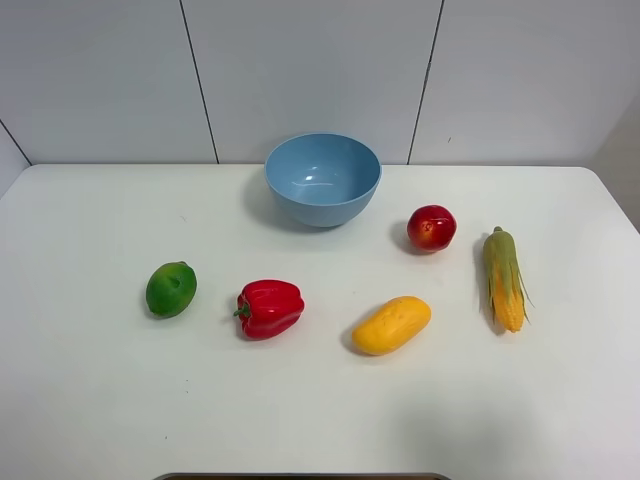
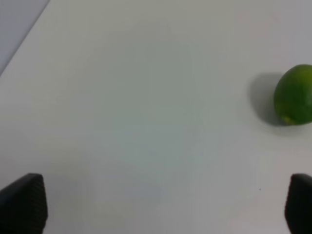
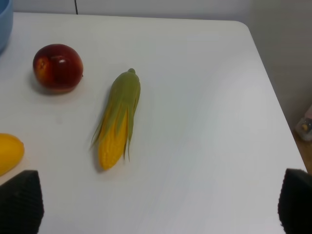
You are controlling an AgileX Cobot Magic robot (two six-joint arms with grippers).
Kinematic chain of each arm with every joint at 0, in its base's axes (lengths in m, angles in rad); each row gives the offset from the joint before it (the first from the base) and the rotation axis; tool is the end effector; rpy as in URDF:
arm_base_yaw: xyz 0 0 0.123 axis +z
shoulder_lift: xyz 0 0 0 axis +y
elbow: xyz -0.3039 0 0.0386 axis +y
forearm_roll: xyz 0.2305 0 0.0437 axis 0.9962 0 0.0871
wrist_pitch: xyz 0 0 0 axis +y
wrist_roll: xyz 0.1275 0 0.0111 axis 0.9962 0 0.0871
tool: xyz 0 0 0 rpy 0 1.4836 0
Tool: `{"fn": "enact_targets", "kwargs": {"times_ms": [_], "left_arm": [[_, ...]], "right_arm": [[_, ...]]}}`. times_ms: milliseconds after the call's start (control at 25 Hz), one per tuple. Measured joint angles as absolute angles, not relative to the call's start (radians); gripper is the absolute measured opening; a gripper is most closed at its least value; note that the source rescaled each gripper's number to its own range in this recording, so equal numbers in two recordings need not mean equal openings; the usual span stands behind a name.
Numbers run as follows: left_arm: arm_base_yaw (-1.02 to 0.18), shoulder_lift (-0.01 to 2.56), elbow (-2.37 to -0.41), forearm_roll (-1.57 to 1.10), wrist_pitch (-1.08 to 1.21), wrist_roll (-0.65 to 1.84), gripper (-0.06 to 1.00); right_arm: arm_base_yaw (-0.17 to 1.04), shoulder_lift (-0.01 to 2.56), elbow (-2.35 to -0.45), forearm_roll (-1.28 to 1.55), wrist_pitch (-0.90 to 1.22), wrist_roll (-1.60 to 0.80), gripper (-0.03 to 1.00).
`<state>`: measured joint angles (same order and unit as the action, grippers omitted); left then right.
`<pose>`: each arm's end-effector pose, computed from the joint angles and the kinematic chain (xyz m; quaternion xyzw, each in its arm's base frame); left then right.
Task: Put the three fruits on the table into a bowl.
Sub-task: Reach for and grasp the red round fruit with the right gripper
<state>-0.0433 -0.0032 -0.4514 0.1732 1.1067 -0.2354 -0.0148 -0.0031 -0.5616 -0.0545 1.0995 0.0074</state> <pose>-0.0081 0.0201 0.2340 -0.0871 0.8685 0.0189 0.4876 -0.0175 -0.0060 0.2656 0.0118 0.8460 -0.0291 0.5322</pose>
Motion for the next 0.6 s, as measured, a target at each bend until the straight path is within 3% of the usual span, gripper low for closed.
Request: {"fn": "enact_targets", "kwargs": {"times_ms": [600], "left_arm": [[-0.043,-0.003,-0.451,0.173,1.107,-0.235,1.00]], "right_arm": [[-0.015,0.023,-0.564,-0.057,1.101,0.007,0.91]]}}
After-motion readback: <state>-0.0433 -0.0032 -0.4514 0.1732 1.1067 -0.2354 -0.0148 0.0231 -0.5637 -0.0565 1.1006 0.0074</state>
